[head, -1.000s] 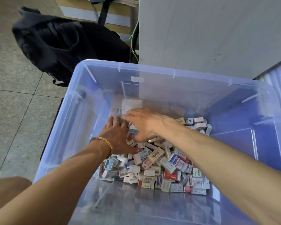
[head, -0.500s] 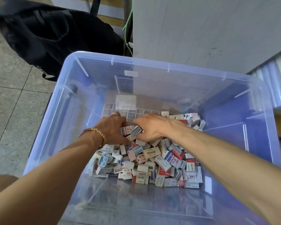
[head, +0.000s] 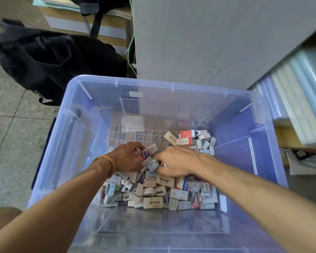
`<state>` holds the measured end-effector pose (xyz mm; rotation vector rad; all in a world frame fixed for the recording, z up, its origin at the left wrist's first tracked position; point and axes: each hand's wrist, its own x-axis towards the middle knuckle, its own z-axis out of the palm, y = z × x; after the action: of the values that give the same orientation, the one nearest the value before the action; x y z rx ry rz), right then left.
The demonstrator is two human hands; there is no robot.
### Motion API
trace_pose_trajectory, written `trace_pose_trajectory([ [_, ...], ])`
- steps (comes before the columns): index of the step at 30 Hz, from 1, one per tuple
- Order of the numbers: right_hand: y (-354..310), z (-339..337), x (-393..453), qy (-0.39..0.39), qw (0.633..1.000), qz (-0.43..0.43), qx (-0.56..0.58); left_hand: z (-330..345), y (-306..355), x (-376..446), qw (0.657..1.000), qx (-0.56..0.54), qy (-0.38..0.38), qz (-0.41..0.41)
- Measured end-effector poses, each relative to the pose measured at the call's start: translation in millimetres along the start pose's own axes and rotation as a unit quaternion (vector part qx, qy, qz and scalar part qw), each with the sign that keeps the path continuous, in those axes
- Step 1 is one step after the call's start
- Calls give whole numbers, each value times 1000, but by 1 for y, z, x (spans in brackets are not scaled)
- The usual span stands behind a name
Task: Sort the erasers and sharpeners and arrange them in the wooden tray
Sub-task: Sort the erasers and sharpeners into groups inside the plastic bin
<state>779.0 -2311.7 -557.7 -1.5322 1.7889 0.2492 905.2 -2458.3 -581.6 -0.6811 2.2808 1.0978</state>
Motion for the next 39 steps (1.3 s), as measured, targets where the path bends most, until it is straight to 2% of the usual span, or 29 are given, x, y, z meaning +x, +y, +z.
trace_pose_trajectory([
  [6, -12, 12, -40, -40, 998, 13, 48, 12, 7, -11, 1000, 6, 4, -25],
  [10, -10, 2, -56, -69, 990, 44, 112, 10, 3, -16, 998, -42, -22, -33],
  [16, 6, -9, -32, 61, 979, 40, 191, 5, 7, -35, 999, -10, -29, -21],
  [19, 8, -5, 1, 103, 985, 24, 140, 6, 6, -53, 997, 36, -61, -27],
  [24, 0, 6, 43, 32, 999, -12, 16, 9, -1, -68, 989, 75, -122, -46],
  [29, -4, 18, 37, 4, 993, -36, 111, 5, -1, -68, 990, 55, -111, -66],
  [39, -23, 23, 43, 101, 990, -14, 98, 2, -5, -75, 992, 29, -82, -89],
])
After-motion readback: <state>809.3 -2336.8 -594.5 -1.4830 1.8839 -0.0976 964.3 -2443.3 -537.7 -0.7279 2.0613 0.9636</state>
